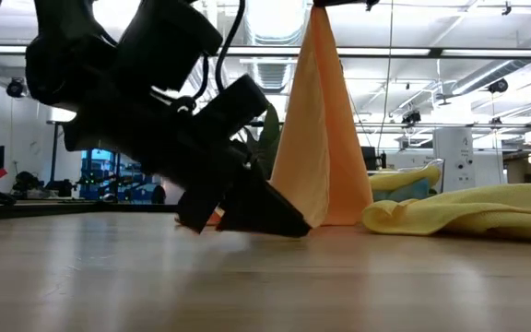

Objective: Fold microfiber towels
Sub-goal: Fold the orange microfiber towel

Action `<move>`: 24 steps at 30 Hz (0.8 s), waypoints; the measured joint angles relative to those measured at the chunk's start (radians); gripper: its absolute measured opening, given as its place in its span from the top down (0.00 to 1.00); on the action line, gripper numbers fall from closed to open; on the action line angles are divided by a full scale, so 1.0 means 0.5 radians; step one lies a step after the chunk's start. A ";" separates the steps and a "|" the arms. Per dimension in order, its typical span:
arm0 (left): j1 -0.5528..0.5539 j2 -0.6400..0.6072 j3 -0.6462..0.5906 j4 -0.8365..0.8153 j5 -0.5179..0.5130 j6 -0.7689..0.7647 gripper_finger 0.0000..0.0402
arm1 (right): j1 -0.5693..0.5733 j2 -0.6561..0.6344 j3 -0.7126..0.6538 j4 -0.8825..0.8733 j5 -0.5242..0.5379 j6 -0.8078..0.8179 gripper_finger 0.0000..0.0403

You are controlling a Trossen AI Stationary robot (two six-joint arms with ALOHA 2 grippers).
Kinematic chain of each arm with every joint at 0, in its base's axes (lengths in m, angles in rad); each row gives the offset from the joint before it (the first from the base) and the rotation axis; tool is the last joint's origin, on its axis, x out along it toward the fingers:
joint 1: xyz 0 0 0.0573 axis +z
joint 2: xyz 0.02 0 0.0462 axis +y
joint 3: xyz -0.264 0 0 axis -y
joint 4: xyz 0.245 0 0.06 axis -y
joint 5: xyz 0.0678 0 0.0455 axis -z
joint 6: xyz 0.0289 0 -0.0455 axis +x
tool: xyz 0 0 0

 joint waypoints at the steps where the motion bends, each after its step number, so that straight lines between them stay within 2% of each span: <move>1: -0.001 0.008 -0.001 -0.008 0.002 -0.003 0.49 | 0.000 0.000 0.000 0.000 0.000 0.000 0.98; 5: 0.002 0.016 -0.002 0.009 0.002 -0.013 0.49 | 0.000 0.000 0.000 -0.005 0.000 0.000 0.98; 8: 0.013 0.016 -0.003 -0.006 0.001 -0.014 0.53 | 0.000 0.000 -0.005 -0.004 0.000 0.000 0.98; 15: 0.058 0.016 -0.005 -0.085 0.021 -0.222 0.74 | 0.000 0.000 -0.035 -0.004 0.000 0.017 0.98; 21: 0.075 0.015 -0.008 -0.095 -0.006 -0.206 0.96 | 0.000 0.000 -0.069 -0.004 0.000 0.020 0.98; 24: 0.076 0.015 -0.007 -0.101 -0.058 -0.173 0.99 | 0.000 0.000 -0.088 -0.003 0.000 0.035 0.98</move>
